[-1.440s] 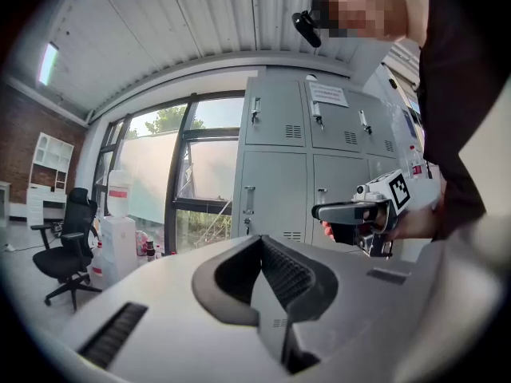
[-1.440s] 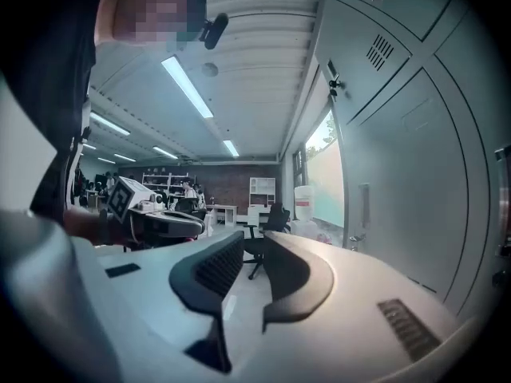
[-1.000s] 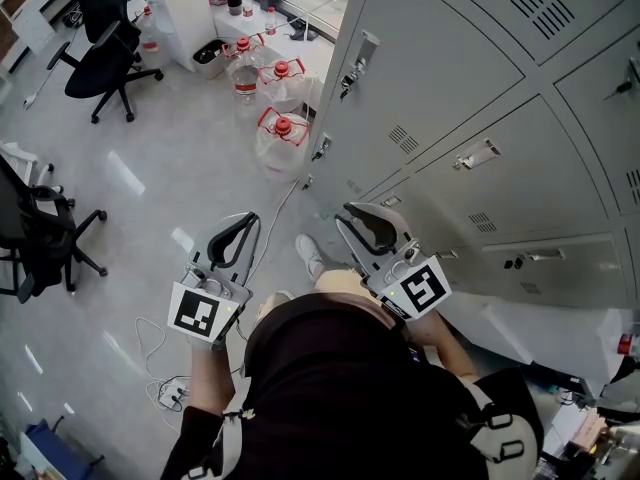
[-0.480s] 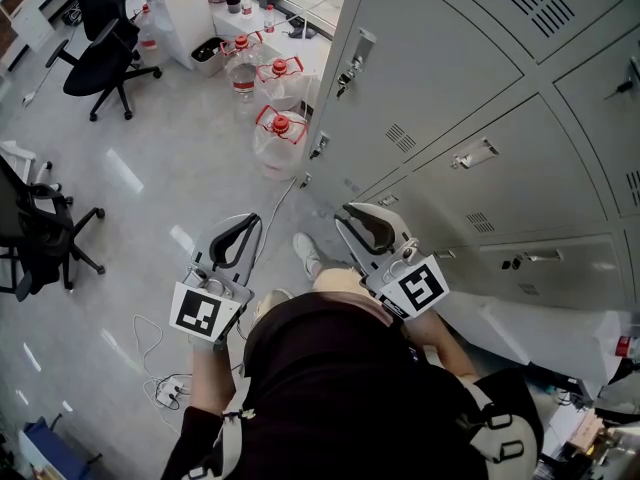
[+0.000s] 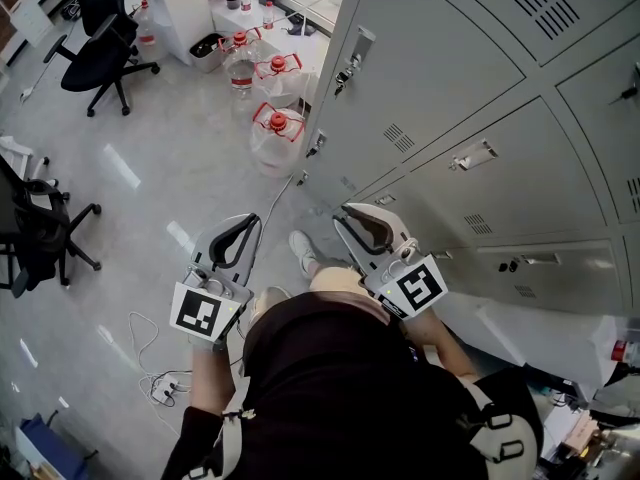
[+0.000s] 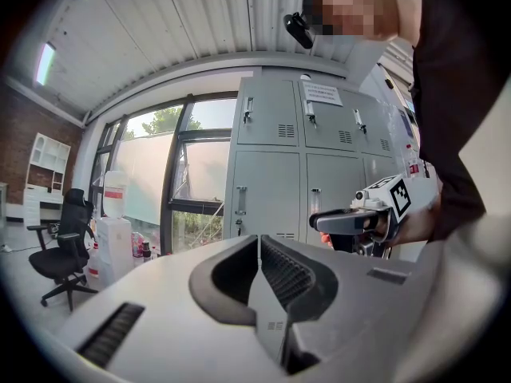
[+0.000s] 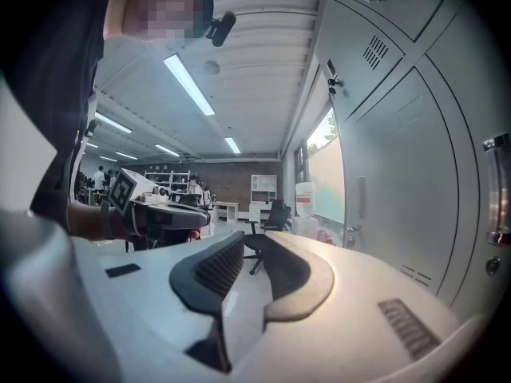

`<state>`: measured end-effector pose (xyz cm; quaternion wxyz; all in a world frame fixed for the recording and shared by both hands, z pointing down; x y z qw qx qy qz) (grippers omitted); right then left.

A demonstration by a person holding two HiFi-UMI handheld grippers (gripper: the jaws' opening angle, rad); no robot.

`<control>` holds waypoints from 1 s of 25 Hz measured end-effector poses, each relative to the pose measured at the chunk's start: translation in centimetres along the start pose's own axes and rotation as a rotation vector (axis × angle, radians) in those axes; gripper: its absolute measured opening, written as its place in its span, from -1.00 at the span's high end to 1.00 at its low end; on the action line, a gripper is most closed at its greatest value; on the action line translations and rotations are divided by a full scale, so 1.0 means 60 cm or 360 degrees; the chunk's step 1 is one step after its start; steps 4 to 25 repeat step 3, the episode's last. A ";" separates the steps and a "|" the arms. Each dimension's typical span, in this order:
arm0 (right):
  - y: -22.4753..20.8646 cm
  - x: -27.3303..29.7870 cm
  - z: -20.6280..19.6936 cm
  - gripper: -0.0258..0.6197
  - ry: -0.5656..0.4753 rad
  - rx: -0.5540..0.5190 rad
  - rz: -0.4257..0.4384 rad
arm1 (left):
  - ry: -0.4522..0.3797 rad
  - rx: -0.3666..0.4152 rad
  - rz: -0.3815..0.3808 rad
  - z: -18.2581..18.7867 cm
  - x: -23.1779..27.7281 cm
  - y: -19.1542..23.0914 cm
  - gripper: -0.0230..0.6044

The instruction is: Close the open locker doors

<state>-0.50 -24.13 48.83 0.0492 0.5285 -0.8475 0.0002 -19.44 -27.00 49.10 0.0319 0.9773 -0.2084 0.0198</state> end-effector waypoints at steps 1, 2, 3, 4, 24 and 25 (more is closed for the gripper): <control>0.000 0.001 -0.001 0.66 0.0002 0.0000 0.0001 | -0.0001 0.0000 0.0003 -0.001 0.000 0.002 0.90; 0.000 0.003 -0.001 0.66 0.0003 0.0000 0.0003 | -0.0001 0.0000 0.0006 -0.001 -0.001 0.003 0.90; 0.000 0.005 -0.002 0.66 0.0004 0.0000 0.0004 | -0.0002 0.0001 0.0009 -0.002 -0.001 0.005 0.90; 0.000 0.005 -0.002 0.66 0.0004 0.0000 0.0004 | -0.0002 0.0001 0.0009 -0.002 -0.001 0.005 0.90; 0.000 0.005 -0.002 0.66 0.0004 0.0000 0.0004 | -0.0002 0.0001 0.0009 -0.002 -0.001 0.005 0.90; 0.000 0.005 -0.002 0.66 0.0004 0.0000 0.0004 | -0.0002 0.0001 0.0009 -0.002 -0.001 0.005 0.90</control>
Point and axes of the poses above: the fingertips, and each gripper's own axes: x forward along the fingers, y to its left, z out of its top, the point moved 5 cm from there along -x, backward along the fingers, and after that the axes turned 13 degrees about -z, right-handed, at the moved point
